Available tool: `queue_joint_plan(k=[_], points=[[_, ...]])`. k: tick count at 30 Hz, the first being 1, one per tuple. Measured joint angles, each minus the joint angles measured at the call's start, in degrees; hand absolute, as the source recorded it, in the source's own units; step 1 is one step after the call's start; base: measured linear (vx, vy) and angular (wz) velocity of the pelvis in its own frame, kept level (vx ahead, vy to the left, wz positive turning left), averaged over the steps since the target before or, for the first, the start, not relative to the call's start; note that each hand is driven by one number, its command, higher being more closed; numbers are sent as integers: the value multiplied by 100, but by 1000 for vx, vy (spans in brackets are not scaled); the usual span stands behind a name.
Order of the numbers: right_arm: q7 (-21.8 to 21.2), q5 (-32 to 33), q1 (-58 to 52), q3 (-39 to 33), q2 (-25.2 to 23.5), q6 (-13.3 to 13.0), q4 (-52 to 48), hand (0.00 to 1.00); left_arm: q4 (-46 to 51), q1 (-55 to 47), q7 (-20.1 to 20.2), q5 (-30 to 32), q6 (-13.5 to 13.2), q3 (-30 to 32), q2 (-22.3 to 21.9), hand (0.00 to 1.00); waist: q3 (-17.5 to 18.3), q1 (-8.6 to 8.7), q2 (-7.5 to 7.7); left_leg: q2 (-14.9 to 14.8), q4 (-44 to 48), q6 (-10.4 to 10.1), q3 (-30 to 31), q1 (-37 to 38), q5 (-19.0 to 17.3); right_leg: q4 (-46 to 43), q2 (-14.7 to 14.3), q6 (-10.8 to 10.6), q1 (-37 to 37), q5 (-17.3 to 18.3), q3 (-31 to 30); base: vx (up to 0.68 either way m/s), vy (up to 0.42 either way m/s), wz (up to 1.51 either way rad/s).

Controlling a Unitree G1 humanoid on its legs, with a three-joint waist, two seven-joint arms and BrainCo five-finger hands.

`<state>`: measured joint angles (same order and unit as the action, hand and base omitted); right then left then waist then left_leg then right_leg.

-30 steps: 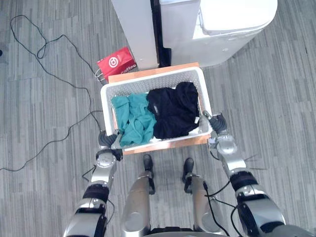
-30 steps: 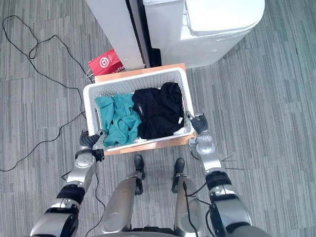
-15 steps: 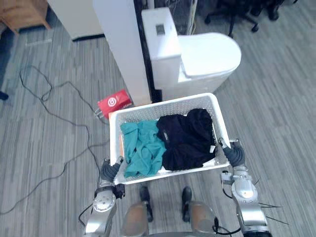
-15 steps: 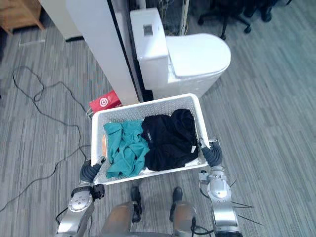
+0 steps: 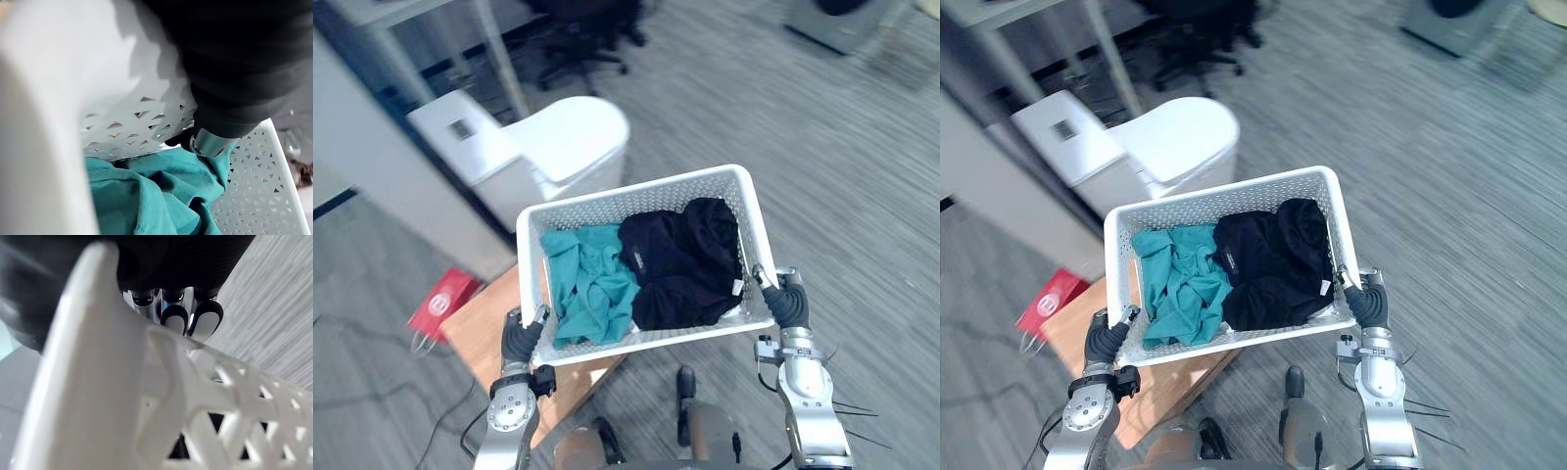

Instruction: Pick up the laundry basket with both hands and put the clothes into the washing machine.

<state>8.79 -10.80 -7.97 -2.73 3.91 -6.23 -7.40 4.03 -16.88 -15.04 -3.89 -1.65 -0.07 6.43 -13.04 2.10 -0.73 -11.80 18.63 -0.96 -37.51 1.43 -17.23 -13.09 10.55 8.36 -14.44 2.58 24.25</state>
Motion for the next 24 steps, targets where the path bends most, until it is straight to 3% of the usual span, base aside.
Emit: queue_joint_plan(k=[1, 3, 4, 5, 6, 7, 8, 9, 10, 11, 12, 13, 14, 15, 16, 17, 18, 19, 20, 21, 22, 24], points=[[-2, 11, 182, 116, 0, -11, 169, 100, 7, -13, -2, -20, 2, 125, 9, 100, 55, -13, 59, -30, -39, -87, -646, 221, -69, -713, 366, 15, -97, 284, 1178, -41, -29, -210], [-1, 19, 291, 143, 24, -16, 277, 100, 9, -13, -5, -57, 2, 152, 7, 100, 149, -10, 98, -61, 91, -207, -1177, 355, -241, -1173, 516, -45, -80, 598, 1758, 91, -94, -186], [-3, 64, 413, 163, 122, -19, 379, 100, 34, -18, -22, -64, 4, 154, -60, 100, 165, -3, 17, -243, 437, -387, -1508, 401, -417, -1191, 423, -341, -134, 517, 1733, 212, -146, -214], [-5, 158, 450, 186, 192, 7, 469, 100, 39, -3, -23, -63, 26, 152, -84, 100, 167, -11, -76, -636, 1158, -382, -1482, 392, -522, -1152, 47, -413, -241, 460, 1322, 214, -148, -202], [-5, 188, 428, 236, 232, 17, 516, 100, 39, -25, -23, -63, 42, 151, -85, 100, 176, -44, -94, -871, 1626, -318, -1328, 335, -506, -1104, -142, -379, -240, 476, 1141, 243, -167, -206], [-7, 277, 390, 312, 298, 22, 552, 100, 40, -90, -22, -65, 63, 133, -48, 100, 172, -96, -149, -1389, 2689, 525, -793, 35, -384, -947, -572, -278, -128, 515, 818, 197, -155, -164], [-7, 352, 361, 324, 320, 24, 554, 100, 40, -100, -22, -65, 70, 116, -25, 100, 171, -107, -157, -1592, 3276, 953, -374, -183, -212, -845, -795, -248, -50, 536, 669, 235, -173, -201], [2, 417, 356, 325, 394, 32, 559, 100, 35, -102, -22, -67, 74, 60, -40, 100, 163, -210, -163, -1517, 4094, 973, 762, -694, -144, -715, -1147, -203, 71, 563, 317, 225, -100, -201], [17, 465, 359, 325, 503, 34, 557, 100, 24, -109, -42, -72, 77, 24, -101, 100, 161, -324, -164, -937, 4387, 638, 1746, -1179, -302, -542, -1351, -148, 216, 538, -38, 240, -51, -196], [13, 469, 359, 330, 533, 36, 557, 100, 18, -124, -43, -72, 78, 23, -156, 100, 160, -337, -165, -645, 4350, 534, 2074, -1370, -365, -431, -1407, -85, 308, 501, -157, 276, 46, -180], [2, 469, 357, 353, 557, 47, 557, 100, 1, -180, -47, -78, 77, 22, -195, 100, 155, -363, -166, -111, 3962, 441, 2577, -1684, -440, -181, -1435, -60, 542, 480, -316, 312, 101, -170], [-5, 467, 352, 402, 583, 48, 557, 100, 0, -234, -57, -122, 77, 23, -180, 100, 151, -480, -161, 212, 3312, 405, 2782, -1904, -447, 62, -1432, -59, 763, 405, -475, 377, 148, -171], [-6, 467, 352, 428, 611, 47, 557, 100, -3, -238, -59, -135, 77, 28, -171, 100, 145, -531, -167, 340, 2953, 380, 2876, -2016, -434, 235, -1438, -102, 878, 311, -570, 310, 142, -157], [-6, 468, 351, 446, 657, 48, 557, 100, -4, -233, -59, -157, 77, 30, -170, 100, 137, -595, -181, 533, 2132, 166, 3075, -2235, -304, 572, -1448, -243, 1079, 217, -765, 305, 145, -121], [-6, 468, 345, 457, 703, 47, 546, 100, -4, -242, -59, -160, 79, 28, -192, 100, 145, -598, -217, 603, 1136, -266, 3138, -2284, 9, 866, -1471, -374, 1288, 140, -918, 318, 150, -101], [-5, 469, 324, 463, 722, 50, 537, 100, -10, -243, -58, -159, 82, 27, -200, 100, 144, -605, -240, 594, 867, -246, 3096, -2284, 366, 976, -1498, -424, 1400, 126, -983, 464, 204, -76], [-3, 469, 258, 492, 729, 50, 513, 100, -9, -306, -57, -159, 89, 28, -211, 100, 183, -609, -257, 645, 674, 5, 3079, -2166, 874, 1176, -1522, -567, 1631, 153, -1122, 541, 246, -46], [4, 468, 200, 490, 718, 52, 455, 100, -9, -310, -52, -159, 98, 27, -226, 100, 247, -603, -229, 728, 715, 347, 3079, -2146, 964, 1213, -1459, -705, 1699, 268, -1198, 499, 225, -31], [10, 469, 173, 484, 715, 50, 446, 100, -9, -293, -50, -159, 101, 28, -227, 100, 266, -597, -188, 787, 749, 452, 3069, -2140, 895, 1106, -1388, -769, 1680, 412, -1194, 491, 224, 2], [9, 468, 104, 472, 703, 47, 445, 100, -10, -294, -17, -156, 126, 28, -217, 100, 305, -605, -71, 911, 717, 642, 3000, -1986, 730, 486, -1140, -993, 1496, 858, -1186, 514, 189, 16], [-20, 454, 60, 454, 681, 51, 457, 100, -20, -354, -7, -152, 168, 17, -237, 100, 314, -599, -8, 1102, 722, 747, 2968, -1768, 517, -807, -820, -1232, 1113, 1239, -1275, 521, 187, 17], [-105, 409, -2, 403, 589, 57, 568, 100, -18, -447, 0, -147, 233, 14, -262, 100, 300, -569, 12, 1349, 725, 842, 2976, -1350, 258, -2837, -399, -1505, 500, 1239, -1428, 541, 182, 29]])
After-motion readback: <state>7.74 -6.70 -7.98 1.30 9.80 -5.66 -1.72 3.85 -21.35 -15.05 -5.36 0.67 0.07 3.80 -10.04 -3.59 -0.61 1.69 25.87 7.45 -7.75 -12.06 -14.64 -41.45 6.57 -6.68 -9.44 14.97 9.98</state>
